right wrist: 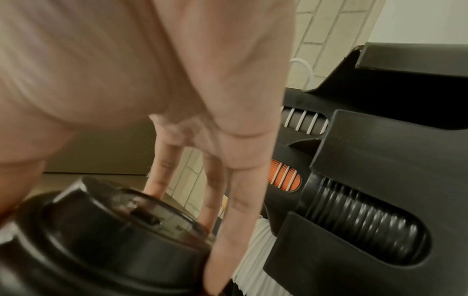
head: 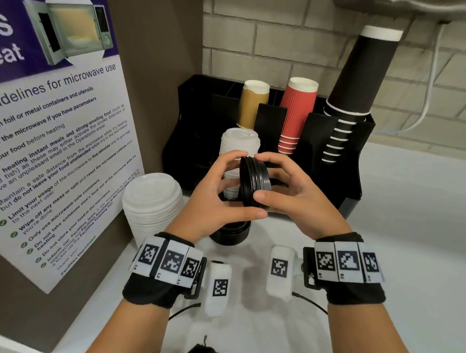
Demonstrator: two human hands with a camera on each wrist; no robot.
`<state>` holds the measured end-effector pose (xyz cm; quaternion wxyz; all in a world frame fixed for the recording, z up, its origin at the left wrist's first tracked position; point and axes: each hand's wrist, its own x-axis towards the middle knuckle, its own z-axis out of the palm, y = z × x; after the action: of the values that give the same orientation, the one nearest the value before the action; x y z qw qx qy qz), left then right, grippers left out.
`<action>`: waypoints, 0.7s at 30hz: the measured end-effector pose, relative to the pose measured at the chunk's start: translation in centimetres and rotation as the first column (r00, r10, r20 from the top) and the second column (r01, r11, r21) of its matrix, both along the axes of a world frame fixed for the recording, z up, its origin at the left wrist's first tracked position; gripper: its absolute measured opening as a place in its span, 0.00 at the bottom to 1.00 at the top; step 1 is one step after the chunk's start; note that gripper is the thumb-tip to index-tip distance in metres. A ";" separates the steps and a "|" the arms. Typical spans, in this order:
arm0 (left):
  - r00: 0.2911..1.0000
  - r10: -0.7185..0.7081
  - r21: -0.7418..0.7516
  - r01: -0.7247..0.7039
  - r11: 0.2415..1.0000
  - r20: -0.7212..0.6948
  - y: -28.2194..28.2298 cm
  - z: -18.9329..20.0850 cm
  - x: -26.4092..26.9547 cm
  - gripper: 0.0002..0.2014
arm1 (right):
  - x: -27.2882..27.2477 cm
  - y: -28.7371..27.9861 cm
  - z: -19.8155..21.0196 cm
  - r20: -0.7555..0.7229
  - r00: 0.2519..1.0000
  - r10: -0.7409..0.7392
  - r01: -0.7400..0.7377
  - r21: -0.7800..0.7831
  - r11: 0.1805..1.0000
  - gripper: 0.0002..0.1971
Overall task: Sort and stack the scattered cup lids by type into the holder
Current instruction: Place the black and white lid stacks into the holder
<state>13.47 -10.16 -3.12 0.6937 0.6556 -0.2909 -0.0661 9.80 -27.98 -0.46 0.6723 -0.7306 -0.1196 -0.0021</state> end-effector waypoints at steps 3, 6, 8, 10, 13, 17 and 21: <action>1.000 0.006 0.009 -0.006 1.000 0.014 -0.1 -0.1 0.2 0.44 | 0.0 0.3 0.2 0.034 0.999 -0.017 0.018 -0.047 0.999 0.29; 0.999 0.021 0.036 -0.022 0.999 0.028 -0.2 -0.3 0.3 0.45 | 0.1 0.6 -0.2 0.028 0.999 -0.028 0.030 -0.044 0.999 0.29; 0.998 0.043 0.067 -0.046 0.997 0.052 -0.1 -0.5 0.5 0.47 | 0.3 0.5 -0.5 0.040 0.998 -0.051 0.053 -0.043 0.998 0.30; 0.993 0.096 0.078 -0.101 0.992 0.065 0.0 -0.4 0.6 0.45 | 1.0 -0.3 -0.5 0.079 0.987 -0.139 0.140 -0.012 0.990 0.30; 0.971 0.232 0.015 -0.234 0.972 0.053 0.3 0.0 0.8 0.36 | 3.3 -2.7 -0.1 0.172 0.912 -0.373 0.378 0.002 0.926 0.28; 0.939 0.341 -0.076 -0.337 0.939 0.048 0.7 0.7 1.1 0.25 | 7.0 -6.0 0.2 0.254 0.886 -0.387 0.457 -0.347 0.819 0.25; 0.937 0.340 -0.090 -0.334 0.938 0.074 0.8 1.2 1.2 0.19 | 9.3 -7.1 -0.2 0.214 0.949 -0.233 0.314 -0.728 0.609 0.25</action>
<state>14.67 -9.36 -1.93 0.7056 0.6711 -0.2070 0.0938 19.12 -35.09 -0.67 0.2928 -0.9514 -0.0295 -0.0906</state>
